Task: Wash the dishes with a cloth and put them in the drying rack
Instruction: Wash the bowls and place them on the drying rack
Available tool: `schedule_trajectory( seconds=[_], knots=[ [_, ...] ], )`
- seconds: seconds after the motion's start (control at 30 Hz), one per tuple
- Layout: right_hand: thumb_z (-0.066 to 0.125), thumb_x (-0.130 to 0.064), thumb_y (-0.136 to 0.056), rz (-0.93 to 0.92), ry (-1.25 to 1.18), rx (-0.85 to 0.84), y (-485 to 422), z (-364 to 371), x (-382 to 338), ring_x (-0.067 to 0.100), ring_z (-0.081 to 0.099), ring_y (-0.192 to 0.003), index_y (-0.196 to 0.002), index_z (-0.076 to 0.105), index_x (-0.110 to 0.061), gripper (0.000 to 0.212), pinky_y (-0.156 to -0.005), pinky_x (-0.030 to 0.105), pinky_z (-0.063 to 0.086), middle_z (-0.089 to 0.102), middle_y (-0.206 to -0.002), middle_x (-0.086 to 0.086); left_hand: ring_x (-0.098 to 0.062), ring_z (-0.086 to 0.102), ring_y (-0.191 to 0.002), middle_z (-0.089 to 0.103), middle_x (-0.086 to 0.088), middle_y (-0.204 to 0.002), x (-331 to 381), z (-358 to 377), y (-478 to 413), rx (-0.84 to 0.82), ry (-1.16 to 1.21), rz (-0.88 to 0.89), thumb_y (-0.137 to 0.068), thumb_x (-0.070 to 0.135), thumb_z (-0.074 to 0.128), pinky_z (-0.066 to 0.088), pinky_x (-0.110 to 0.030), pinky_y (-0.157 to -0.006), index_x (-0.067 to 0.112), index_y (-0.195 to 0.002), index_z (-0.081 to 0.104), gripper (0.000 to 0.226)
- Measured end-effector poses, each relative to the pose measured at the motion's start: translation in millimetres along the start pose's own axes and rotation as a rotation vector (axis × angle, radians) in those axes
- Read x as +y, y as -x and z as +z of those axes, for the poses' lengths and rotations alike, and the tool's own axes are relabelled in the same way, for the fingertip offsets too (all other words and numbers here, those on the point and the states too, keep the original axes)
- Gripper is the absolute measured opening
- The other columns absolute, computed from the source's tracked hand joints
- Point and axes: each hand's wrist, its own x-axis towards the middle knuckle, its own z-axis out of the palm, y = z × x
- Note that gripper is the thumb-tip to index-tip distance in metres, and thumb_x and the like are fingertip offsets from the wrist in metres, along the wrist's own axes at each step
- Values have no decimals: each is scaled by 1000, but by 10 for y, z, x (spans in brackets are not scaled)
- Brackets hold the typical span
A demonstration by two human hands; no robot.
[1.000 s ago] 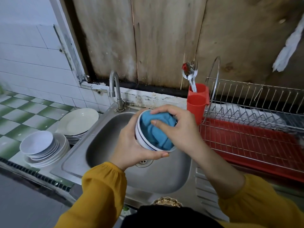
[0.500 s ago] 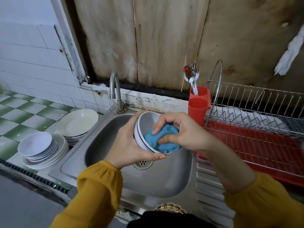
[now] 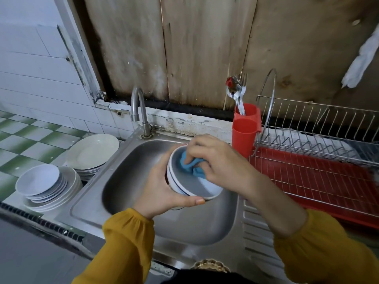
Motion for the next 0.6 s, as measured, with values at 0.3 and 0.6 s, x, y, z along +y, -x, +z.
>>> schedule_trajectory(
  seconds=[0.3,0.6],
  knots=[
    [66,6,-83,403,-955,-134,201,82,-27,4,64,-83,-91,64,-17,25,-73,18,52,68,-87,-9,-26,62,-113,63,0,-120,-156,53,112,-23,43,-63,-49,55,91,54,-32,-89,13,-133,46,104],
    [57,5,-87,519,-998,558,573,50,131,12,61,-109,-86,77,-41,50,-85,23,51,67,-112,-7,-9,67,-104,56,15,-129,-153,313,243,290,355,-487,-67,35,87,57,-38,-89,48,-142,31,95]
  ],
)
